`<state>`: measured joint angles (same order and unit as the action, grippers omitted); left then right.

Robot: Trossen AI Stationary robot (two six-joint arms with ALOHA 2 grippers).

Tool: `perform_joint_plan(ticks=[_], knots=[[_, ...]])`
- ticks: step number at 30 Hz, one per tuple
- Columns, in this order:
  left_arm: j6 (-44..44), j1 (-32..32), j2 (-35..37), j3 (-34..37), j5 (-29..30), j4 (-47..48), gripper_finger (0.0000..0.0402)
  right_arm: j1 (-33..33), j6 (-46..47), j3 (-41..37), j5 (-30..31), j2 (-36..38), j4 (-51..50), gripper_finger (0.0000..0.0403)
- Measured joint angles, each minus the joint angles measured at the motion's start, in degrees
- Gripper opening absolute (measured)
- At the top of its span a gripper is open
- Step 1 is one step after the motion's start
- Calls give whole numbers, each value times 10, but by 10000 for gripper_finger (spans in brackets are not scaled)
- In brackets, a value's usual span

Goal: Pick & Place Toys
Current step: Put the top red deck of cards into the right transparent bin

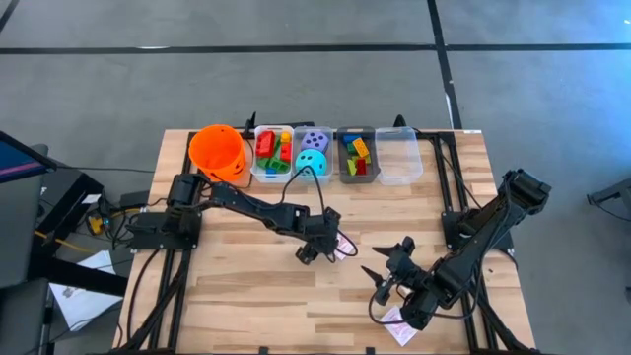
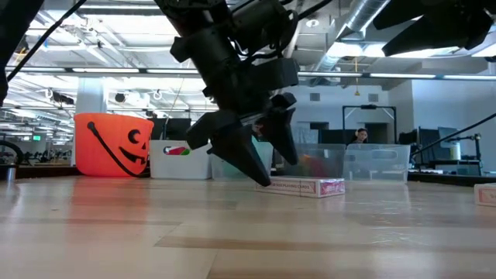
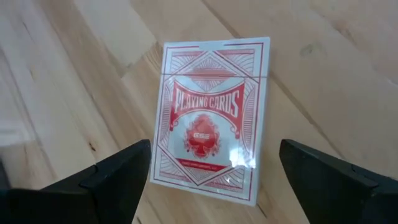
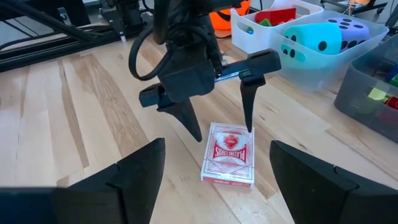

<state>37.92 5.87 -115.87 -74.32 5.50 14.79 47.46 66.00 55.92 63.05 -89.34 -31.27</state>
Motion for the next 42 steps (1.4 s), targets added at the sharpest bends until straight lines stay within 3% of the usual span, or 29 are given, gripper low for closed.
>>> perform_joint_plan(ticks=[9, 31, 42], knots=[[34, -9, 0, 0, -43, -1, 349, 0, 0, 0, 0, 0, 0, 282], [17, -67, 0, 0, -161, -22, 348, -9, 0, 0, -2, 0, 0, 282], [-7, -70, -9, 2, -165, -21, 349, -10, 0, 0, -3, 0, 2, 282]])
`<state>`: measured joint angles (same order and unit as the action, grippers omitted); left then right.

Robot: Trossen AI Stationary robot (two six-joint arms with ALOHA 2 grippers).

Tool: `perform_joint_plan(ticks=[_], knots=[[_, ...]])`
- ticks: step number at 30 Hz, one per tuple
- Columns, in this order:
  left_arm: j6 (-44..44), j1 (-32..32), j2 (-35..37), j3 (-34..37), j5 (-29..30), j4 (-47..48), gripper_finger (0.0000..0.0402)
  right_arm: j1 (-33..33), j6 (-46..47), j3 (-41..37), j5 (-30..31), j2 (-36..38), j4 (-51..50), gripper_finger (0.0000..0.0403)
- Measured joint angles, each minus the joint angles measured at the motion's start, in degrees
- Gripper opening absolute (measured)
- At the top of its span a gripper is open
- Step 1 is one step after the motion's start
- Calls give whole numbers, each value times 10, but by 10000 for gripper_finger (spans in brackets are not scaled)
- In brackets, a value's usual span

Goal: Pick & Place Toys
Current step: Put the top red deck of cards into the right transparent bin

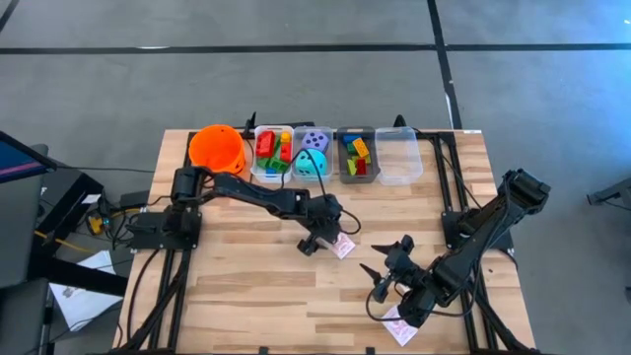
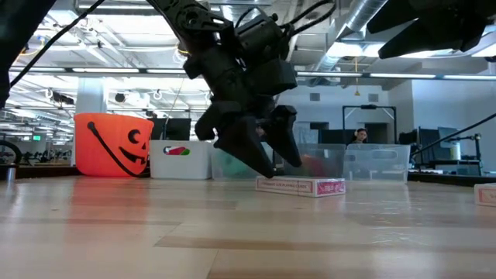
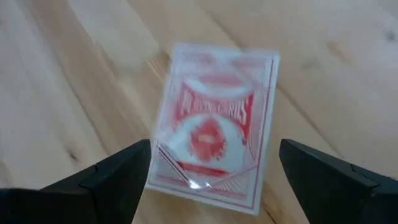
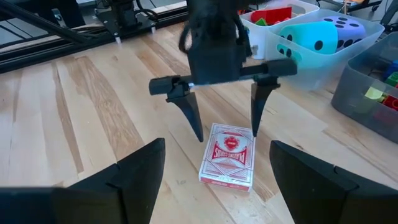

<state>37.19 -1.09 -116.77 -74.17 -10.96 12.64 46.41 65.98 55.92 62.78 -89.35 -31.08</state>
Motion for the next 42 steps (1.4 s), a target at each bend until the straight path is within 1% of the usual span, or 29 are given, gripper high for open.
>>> perform_joint_plan(ticks=[2, 8, 12, 16, 19, 23, 26, 27, 33, 36, 39, 42], knots=[[-4, -2, -3, 2, 1, 12, 349, 0, 0, 0, 0, 0, 0, 282], [-5, -12, -21, 0, 2, -6, 349, -1, 0, 0, 0, 0, 0, 282], [-11, -17, -34, -2, -12, -7, 349, -1, 0, 0, -1, 0, 0, 282], [-11, -17, -36, -2, -10, -4, 349, -1, 0, 0, -2, 0, 0, 282], [-32, -16, -32, -1, -4, -3, 348, -1, 0, 0, -4, 0, 0, 282], [-60, -16, -33, 0, -1, 1, 329, -1, 0, 0, -15, 0, 0, 282], [-62, -15, -33, 0, 0, 1, 304, -1, 0, 0, -15, 0, 0, 282], [-62, -15, -32, 0, 0, 0, 302, -1, 0, 0, -15, 0, 0, 282], [-74, -14, -14, 4, 16, -1, 302, 0, 0, 0, -15, 0, 1, 282], [-77, -15, 10, 4, 20, -16, 304, 0, 0, 0, -15, 0, 1, 282], [-78, -15, 38, 3, 48, -23, 303, 0, 0, 0, -15, 0, 2, 282], [-79, -16, 68, 3, 91, -15, 302, 0, 0, 0, -15, 0, 2, 282]])
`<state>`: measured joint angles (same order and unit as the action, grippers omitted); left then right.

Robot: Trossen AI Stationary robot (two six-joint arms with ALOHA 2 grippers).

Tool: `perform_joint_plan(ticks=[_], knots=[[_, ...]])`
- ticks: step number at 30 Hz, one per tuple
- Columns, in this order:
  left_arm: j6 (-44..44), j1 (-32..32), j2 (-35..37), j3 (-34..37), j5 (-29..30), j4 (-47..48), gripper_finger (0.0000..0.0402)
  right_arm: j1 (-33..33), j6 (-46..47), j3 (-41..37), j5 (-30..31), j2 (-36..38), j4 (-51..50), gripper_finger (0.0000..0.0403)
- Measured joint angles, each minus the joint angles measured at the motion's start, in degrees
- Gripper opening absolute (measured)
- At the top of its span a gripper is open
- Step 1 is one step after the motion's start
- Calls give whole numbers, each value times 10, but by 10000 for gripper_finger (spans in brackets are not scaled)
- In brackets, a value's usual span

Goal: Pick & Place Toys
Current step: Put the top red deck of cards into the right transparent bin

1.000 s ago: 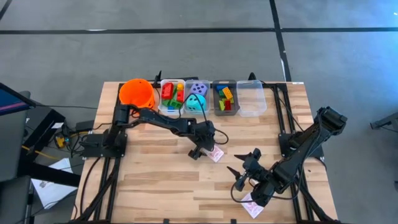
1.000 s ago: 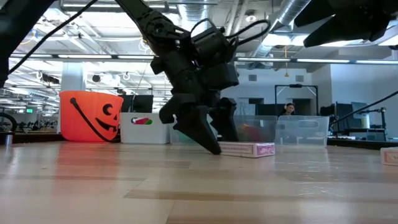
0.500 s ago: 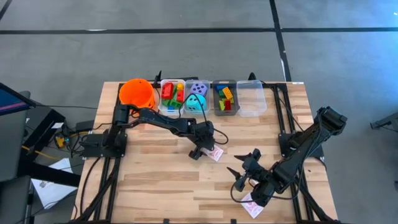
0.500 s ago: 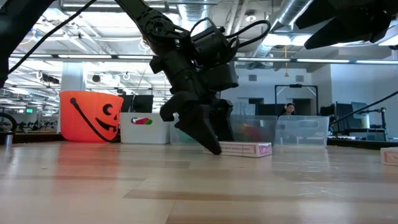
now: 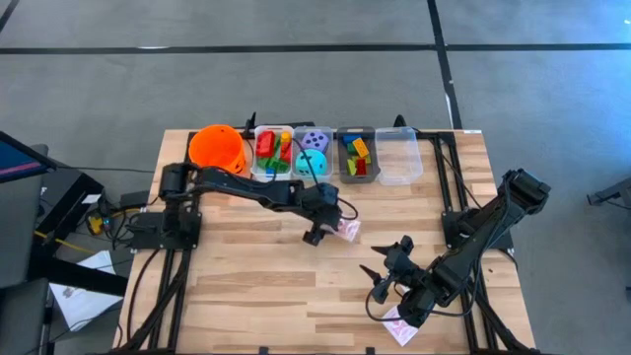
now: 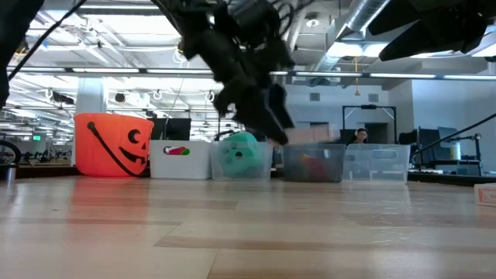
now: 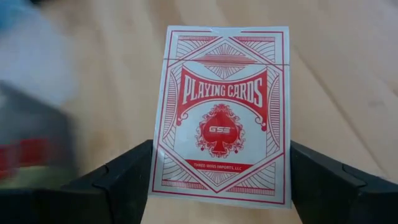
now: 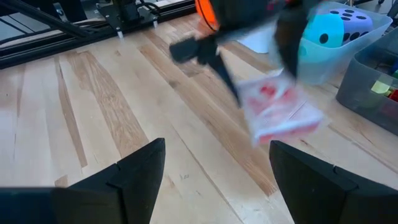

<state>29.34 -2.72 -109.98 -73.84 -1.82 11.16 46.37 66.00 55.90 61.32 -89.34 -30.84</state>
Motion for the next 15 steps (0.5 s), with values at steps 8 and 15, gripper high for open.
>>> perform_joint_plan(ticks=[8, 15], knots=[[-9, -19, 90, -1, 112, 1, 302, 0, 0, 0, 0, 0, 5, 282], [-95, -69, 126, -2, 88, -63, 302, -4, -1, 0, 13, 0, 11, 282]])
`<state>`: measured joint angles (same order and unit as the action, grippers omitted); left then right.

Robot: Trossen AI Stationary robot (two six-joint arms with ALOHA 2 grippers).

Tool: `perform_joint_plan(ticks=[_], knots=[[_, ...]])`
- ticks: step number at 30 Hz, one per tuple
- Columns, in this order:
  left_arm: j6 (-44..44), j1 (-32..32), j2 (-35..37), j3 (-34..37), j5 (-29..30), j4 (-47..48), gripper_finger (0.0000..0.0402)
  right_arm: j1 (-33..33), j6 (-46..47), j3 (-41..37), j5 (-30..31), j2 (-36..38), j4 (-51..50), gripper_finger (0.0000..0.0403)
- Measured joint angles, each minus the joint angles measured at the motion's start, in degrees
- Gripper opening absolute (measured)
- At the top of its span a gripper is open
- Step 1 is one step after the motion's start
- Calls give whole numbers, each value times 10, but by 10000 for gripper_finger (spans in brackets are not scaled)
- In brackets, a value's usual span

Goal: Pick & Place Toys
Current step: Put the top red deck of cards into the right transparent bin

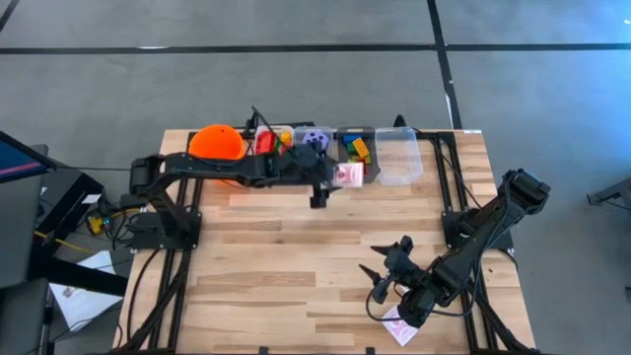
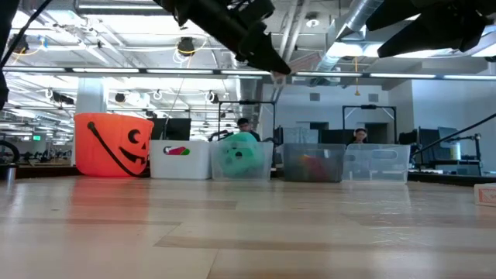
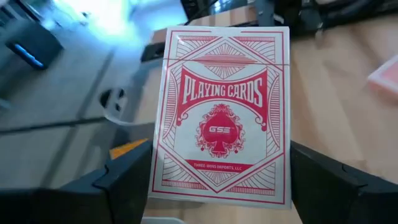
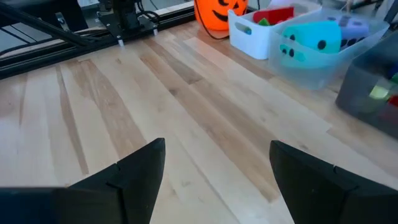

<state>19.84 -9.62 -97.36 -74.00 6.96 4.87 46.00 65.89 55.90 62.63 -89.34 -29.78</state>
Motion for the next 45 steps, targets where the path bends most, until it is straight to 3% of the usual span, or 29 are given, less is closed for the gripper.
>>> perform_joint_plan(ticks=[5, 9, 16, 23, 31, 40, 45], knots=[[-61, -20, -4, 0, -104, 37, 302, -4, -51, 0, 3, 0, 1, 282], [-97, 0, -3, 0, -162, 96, 303, -10, -148, 0, -19, 0, 15, 282], [-108, 83, 20, 0, -195, 174, 303, -20, -418, 0, -54, 0, 111, 282], [-164, 152, 21, 0, -194, 180, 303, -32, -582, 19, -5, 0, 142, 282], [-193, 172, 16, 0, -194, 103, 303, -49, -672, 19, -20, 0, 194, 282], [-190, 170, -19, 0, -193, 61, 303, -72, -691, 19, -37, 0, 202, 279], [-186, 168, -19, 0, -192, 50, 304, -76, -689, 19, -51, -1, 205, 230]])
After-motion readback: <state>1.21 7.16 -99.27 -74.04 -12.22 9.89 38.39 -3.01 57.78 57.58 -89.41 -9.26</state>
